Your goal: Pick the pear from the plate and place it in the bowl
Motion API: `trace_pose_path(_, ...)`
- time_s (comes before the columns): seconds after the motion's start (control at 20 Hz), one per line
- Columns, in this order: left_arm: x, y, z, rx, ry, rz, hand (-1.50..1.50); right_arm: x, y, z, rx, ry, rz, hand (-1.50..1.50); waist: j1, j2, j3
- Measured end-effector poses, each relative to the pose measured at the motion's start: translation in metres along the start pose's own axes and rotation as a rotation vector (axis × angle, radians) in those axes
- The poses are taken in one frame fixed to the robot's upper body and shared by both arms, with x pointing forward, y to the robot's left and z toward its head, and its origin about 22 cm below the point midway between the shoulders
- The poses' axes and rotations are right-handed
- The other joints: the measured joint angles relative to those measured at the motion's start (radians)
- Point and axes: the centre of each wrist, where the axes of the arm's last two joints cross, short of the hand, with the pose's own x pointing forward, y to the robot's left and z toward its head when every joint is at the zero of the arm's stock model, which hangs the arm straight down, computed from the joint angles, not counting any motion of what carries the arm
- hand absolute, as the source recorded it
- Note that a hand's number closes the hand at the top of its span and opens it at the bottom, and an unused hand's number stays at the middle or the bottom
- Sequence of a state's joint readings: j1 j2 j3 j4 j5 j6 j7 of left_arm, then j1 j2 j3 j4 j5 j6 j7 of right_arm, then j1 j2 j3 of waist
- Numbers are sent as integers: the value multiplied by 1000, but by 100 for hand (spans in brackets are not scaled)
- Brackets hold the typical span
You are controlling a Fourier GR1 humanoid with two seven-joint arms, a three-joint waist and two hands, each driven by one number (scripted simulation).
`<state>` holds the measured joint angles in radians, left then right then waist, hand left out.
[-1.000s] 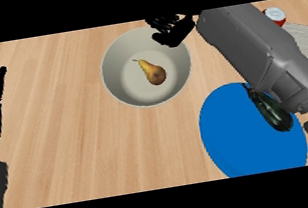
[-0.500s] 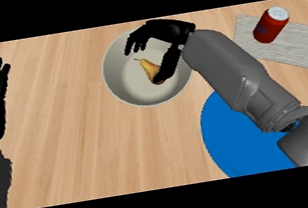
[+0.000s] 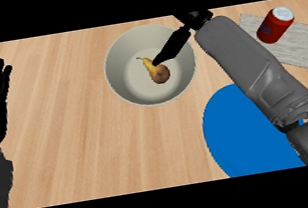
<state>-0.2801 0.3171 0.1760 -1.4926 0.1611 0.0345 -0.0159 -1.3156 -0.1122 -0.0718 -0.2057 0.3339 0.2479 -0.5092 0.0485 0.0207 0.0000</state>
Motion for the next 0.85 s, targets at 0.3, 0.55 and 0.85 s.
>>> trace_pose_path(0.3,3,-9,-5,-16,-14,7,0,-7,-62,34,-160,42,-74,-150,17,14,1)
trace_pose_path(0.55,8,-10,-9,-33,-26,15,0,-18,-106,72,-233,51,-133,-150,38,25,2)
trace_pose_path(0.85,13,-14,-12,-49,-42,18,0,-28,-143,118,-270,39,-173,-150,58,37,4)
